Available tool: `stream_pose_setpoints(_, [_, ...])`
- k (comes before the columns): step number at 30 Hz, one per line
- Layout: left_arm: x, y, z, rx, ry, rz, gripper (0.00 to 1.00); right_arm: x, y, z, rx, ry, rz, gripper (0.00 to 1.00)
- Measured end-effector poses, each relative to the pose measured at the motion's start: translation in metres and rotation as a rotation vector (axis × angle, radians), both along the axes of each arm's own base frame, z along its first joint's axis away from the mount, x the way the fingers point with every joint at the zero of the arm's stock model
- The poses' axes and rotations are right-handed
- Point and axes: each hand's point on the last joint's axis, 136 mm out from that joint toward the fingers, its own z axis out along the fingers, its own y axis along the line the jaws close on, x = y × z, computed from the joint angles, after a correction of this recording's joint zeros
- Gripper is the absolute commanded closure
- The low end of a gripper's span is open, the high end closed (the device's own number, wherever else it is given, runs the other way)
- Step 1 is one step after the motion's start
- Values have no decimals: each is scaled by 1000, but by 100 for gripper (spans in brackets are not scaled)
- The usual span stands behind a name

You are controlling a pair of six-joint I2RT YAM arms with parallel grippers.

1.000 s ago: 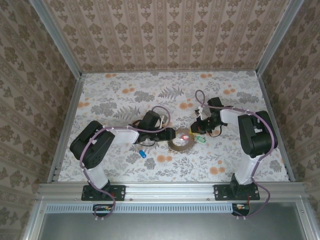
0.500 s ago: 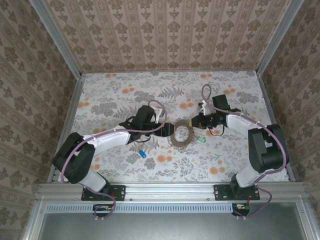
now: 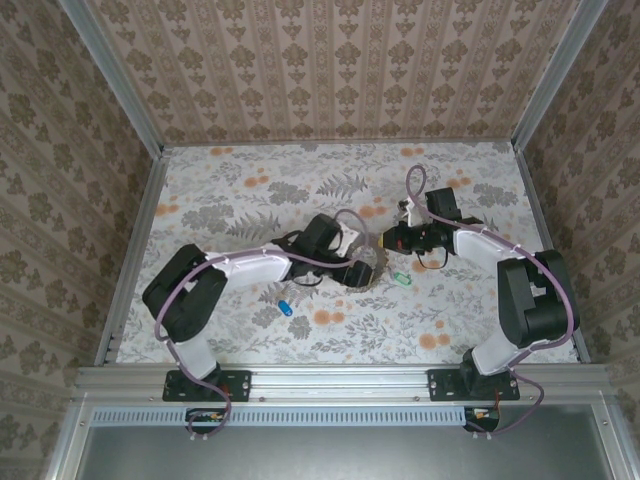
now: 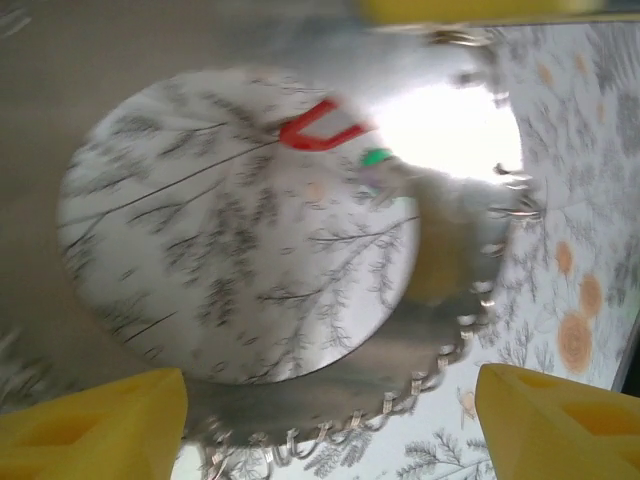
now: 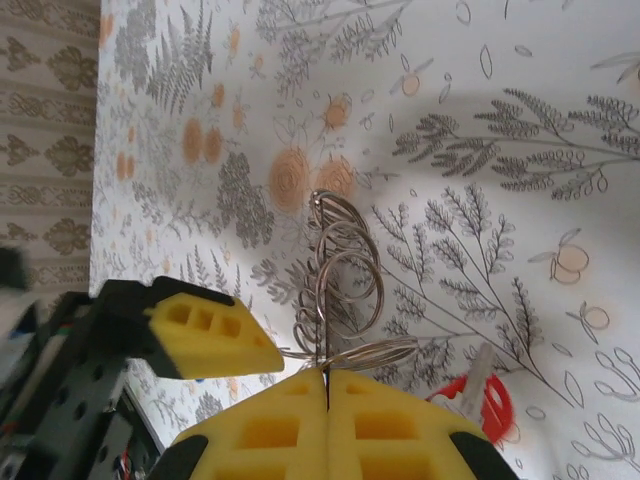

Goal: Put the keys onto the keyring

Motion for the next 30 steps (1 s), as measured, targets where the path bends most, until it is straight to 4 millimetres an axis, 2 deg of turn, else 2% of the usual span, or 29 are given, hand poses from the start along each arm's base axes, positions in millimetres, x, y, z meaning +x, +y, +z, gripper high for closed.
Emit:
stream_pose_setpoints(3, [4, 29, -18, -21, 102, 157, 18, 3, 1, -1, 24, -1, -29, 100])
stream_pose_setpoints(5, [3, 39, -25, -32, 162, 245, 17, 3, 1, -5, 47, 12, -56, 100])
stream_pose_setpoints(9, [9, 37, -10, -120, 220, 363, 13, 1, 1, -13, 90, 46, -113, 100])
stream_pose_setpoints(12, [11, 39, -7, -177, 266, 439, 13, 2, 1, -13, 117, 54, -143, 100])
stream_pose_setpoints(19, [24, 45, -4, -285, 337, 574, 14, 12, 1, 5, 175, 18, -190, 100])
stream_pose_setpoints(23, [39, 41, 0, -359, 352, 616, 17, 16, 2, 19, 206, -16, -205, 100])
stream_pose_setpoints(27, [47, 33, -10, -408, 383, 637, 23, 18, 2, 25, 222, -25, -213, 100])
stream_pose_setpoints(30, [54, 28, -9, -472, 393, 648, 26, 17, 2, 26, 231, -24, -222, 100])
